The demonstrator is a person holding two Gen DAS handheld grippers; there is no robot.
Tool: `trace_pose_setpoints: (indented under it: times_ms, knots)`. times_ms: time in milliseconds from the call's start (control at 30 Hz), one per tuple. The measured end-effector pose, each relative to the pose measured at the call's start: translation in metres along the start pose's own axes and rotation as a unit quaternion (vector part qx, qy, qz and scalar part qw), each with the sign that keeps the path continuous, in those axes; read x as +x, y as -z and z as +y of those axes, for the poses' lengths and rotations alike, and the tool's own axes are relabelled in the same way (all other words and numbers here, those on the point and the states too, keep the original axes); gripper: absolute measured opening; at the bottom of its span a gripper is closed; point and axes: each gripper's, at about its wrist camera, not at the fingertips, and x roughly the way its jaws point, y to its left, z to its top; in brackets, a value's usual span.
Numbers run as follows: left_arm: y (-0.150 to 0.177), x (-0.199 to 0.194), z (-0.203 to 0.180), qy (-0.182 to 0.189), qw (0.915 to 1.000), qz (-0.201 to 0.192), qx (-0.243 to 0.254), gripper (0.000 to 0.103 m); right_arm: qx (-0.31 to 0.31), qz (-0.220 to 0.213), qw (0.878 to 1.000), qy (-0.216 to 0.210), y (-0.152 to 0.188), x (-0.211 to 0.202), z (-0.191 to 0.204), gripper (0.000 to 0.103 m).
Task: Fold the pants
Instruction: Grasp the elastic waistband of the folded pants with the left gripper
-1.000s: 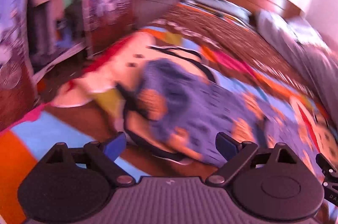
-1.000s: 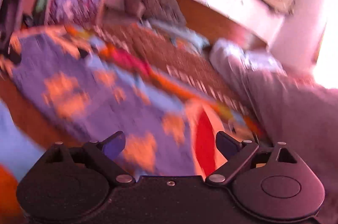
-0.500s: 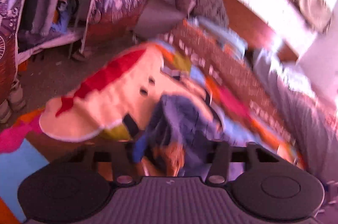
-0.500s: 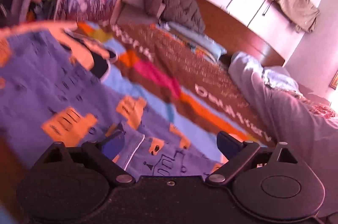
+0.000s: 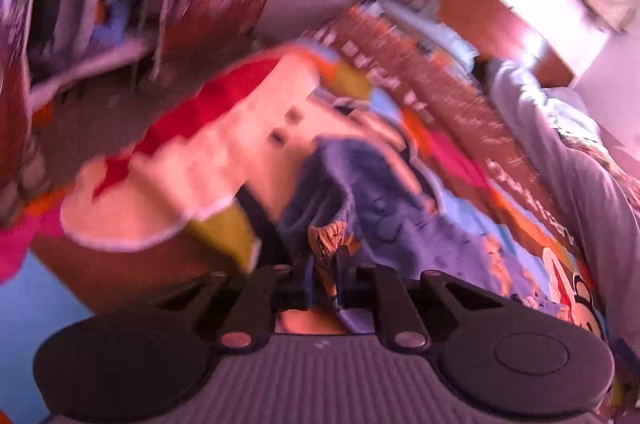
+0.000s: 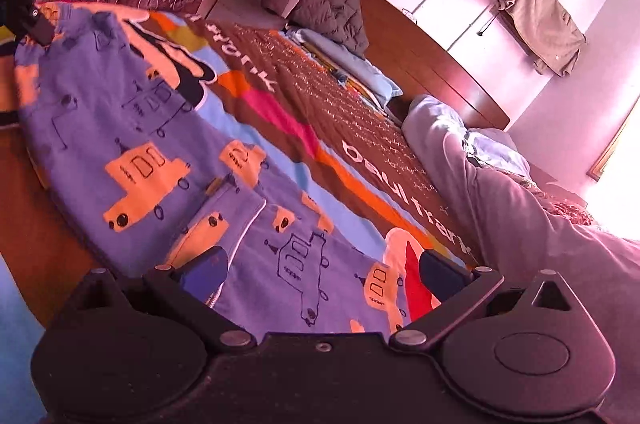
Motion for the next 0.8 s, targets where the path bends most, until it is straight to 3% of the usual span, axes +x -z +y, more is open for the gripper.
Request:
trace_pose_setpoints:
  times_ms: [300, 333, 367, 633, 800]
  knots:
    - [0.002, -0.005, 0.014, 0.026, 0.9985, -0.008, -0.048, 0.019, -0.027, 0.007, 1.000, 0.007, 0.001, 0.004, 0.011, 0.102]
    - [0.002, -0.005, 0.015, 0.025, 0.9982, -0.008, -0.055, 0.023, -0.024, 0.009, 1.000, 0.005, 0.000, 0.004, 0.010, 0.102]
    - [0.002, -0.006, 0.016, 0.017, 0.9980, -0.010, -0.060, 0.035, -0.020, 0.011, 1.000, 0.003, 0.000, 0.005, 0.009, 0.102]
    - [-0.006, -0.001, 0.016, 0.004, 0.9983, -0.014, -0.056, 0.048, -0.013, 0.020, 1.000, -0.004, -0.001, 0.010, 0.008, 0.102]
    - [-0.012, 0.011, 0.014, 0.052, 0.9974, -0.006, -0.049, 0.090, 0.005, 0.030, 0.999, -0.017, -0.001, 0.015, 0.002, 0.102]
